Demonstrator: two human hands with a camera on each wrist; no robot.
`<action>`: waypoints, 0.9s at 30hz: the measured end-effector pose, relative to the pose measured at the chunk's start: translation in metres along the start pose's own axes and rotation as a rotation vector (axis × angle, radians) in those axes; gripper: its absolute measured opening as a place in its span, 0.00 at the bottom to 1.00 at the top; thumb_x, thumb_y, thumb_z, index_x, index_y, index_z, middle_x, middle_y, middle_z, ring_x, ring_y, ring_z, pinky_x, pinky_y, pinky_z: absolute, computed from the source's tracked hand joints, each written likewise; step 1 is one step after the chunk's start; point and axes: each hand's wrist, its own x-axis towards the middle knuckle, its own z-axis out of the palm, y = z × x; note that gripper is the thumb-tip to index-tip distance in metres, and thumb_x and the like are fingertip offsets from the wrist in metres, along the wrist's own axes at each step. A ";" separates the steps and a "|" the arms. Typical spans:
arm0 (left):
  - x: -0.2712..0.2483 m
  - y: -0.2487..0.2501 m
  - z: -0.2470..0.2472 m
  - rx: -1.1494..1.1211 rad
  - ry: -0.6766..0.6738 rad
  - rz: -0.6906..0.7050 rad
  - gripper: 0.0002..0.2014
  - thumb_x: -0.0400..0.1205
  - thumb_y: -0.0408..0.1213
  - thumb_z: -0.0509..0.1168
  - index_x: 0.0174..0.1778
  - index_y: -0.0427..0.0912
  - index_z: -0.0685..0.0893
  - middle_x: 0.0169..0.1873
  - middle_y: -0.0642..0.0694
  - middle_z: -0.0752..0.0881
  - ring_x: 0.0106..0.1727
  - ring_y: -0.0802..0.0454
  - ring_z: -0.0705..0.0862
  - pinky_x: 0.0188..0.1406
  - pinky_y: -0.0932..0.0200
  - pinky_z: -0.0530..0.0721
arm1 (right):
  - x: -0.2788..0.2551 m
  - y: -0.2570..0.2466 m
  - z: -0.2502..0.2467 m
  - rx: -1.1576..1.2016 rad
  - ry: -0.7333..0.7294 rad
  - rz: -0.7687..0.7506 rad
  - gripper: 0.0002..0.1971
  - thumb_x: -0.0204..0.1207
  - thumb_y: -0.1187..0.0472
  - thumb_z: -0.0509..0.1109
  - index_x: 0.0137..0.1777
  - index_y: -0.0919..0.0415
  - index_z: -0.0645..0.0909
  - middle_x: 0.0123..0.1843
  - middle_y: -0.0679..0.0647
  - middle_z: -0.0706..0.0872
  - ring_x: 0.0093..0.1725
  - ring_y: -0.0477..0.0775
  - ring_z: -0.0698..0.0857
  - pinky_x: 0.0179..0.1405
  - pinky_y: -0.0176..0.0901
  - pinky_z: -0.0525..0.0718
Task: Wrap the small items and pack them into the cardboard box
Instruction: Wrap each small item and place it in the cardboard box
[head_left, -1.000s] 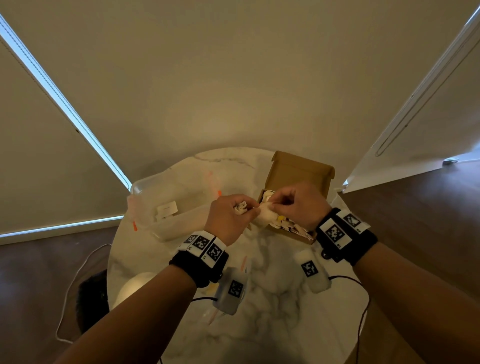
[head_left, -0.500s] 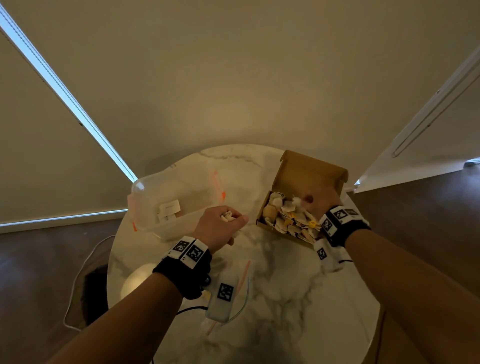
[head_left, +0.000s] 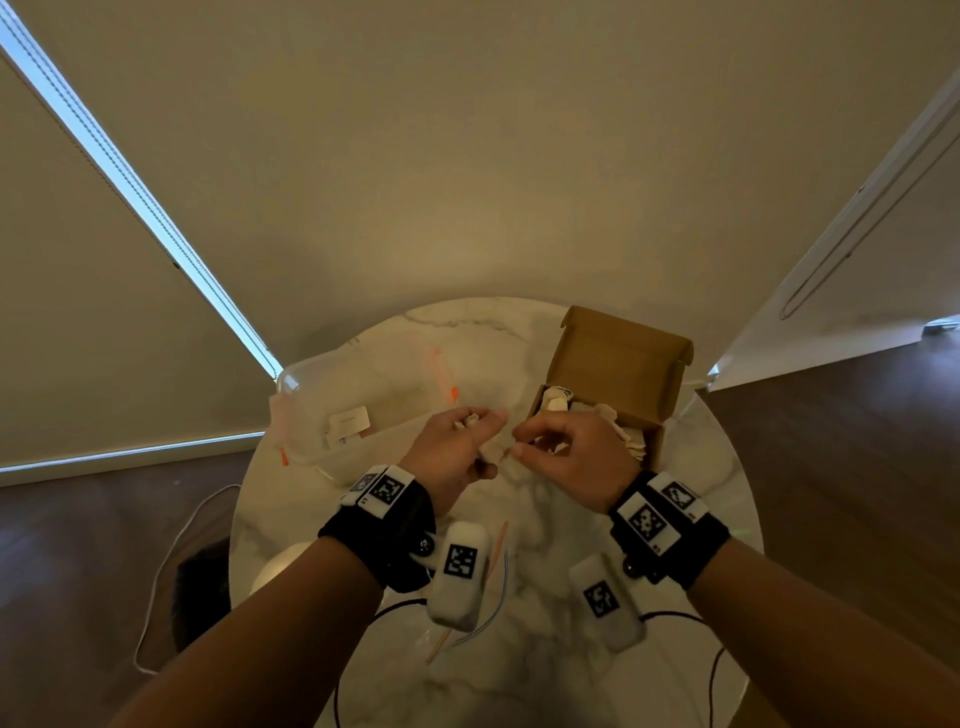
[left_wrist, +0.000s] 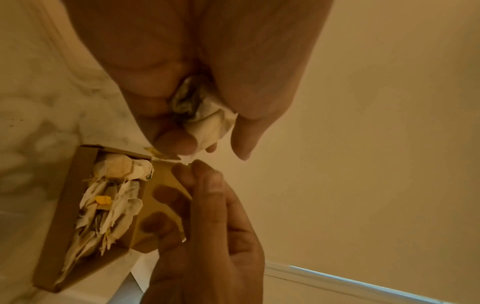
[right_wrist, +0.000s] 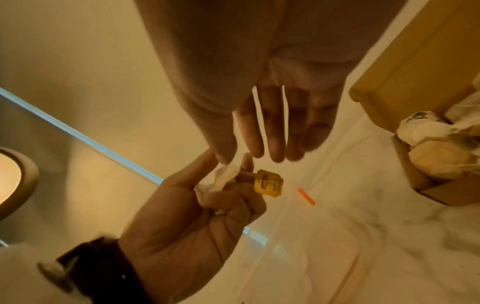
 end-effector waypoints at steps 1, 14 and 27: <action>-0.003 0.001 0.001 -0.033 -0.010 -0.010 0.13 0.82 0.43 0.69 0.50 0.34 0.84 0.37 0.39 0.78 0.31 0.49 0.76 0.24 0.60 0.78 | -0.001 -0.004 0.002 0.012 0.045 -0.015 0.08 0.71 0.53 0.78 0.49 0.51 0.88 0.43 0.44 0.89 0.38 0.43 0.85 0.39 0.34 0.83; -0.025 0.007 0.007 -0.132 -0.079 -0.015 0.23 0.89 0.50 0.51 0.51 0.33 0.82 0.33 0.42 0.83 0.31 0.50 0.78 0.26 0.58 0.79 | -0.001 -0.040 0.002 0.002 0.087 -0.002 0.06 0.69 0.59 0.79 0.36 0.53 0.85 0.35 0.47 0.84 0.32 0.48 0.80 0.34 0.44 0.81; -0.021 0.015 -0.005 0.304 0.021 0.342 0.04 0.83 0.35 0.67 0.46 0.43 0.87 0.38 0.48 0.84 0.21 0.61 0.73 0.21 0.67 0.69 | 0.002 -0.046 -0.040 0.051 -0.023 0.013 0.06 0.77 0.62 0.73 0.47 0.52 0.90 0.39 0.52 0.90 0.35 0.40 0.84 0.38 0.33 0.83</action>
